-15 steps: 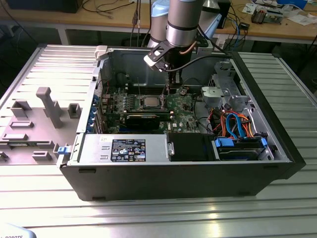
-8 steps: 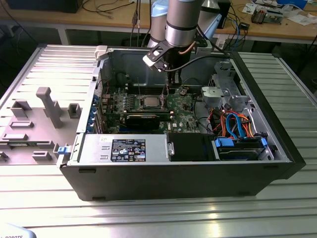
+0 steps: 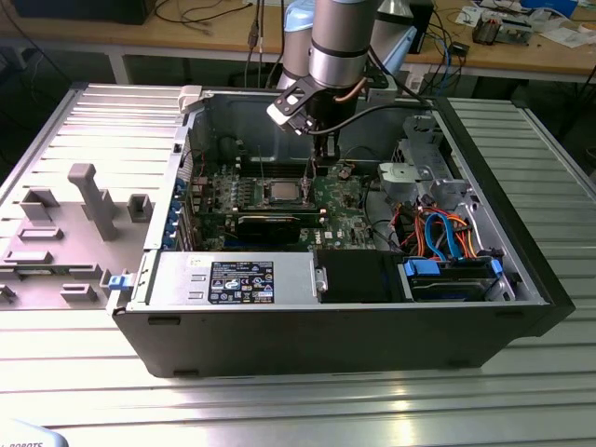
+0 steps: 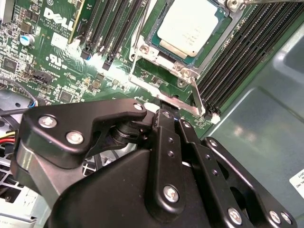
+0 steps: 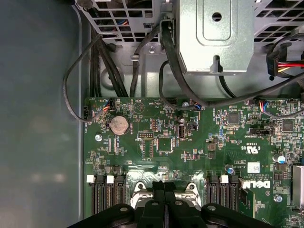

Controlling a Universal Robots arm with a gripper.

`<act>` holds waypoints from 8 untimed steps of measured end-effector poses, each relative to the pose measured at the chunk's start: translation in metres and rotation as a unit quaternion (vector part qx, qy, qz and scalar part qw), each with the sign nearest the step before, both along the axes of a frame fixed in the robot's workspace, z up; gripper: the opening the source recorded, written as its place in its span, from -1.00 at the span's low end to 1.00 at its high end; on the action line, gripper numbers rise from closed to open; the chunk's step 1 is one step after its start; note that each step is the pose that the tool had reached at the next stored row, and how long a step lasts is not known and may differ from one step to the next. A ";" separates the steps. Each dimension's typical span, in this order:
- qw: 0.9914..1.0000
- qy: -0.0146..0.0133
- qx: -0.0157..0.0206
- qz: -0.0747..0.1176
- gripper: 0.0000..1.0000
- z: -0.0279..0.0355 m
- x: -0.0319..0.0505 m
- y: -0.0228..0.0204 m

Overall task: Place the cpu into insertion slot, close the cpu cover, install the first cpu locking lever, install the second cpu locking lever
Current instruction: 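Close the cpu cover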

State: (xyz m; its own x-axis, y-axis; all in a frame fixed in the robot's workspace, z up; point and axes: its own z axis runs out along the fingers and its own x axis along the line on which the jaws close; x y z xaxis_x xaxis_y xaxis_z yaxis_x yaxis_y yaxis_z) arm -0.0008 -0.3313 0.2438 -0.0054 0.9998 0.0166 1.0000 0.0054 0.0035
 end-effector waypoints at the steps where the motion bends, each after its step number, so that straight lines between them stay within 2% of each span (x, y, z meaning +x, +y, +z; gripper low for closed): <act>1: 1.000 0.000 0.000 0.000 -0.79 0.0000 -0.0001 0.0000; 8: 1.000 0.000 0.000 0.000 -0.79 0.0000 -0.0017 0.0000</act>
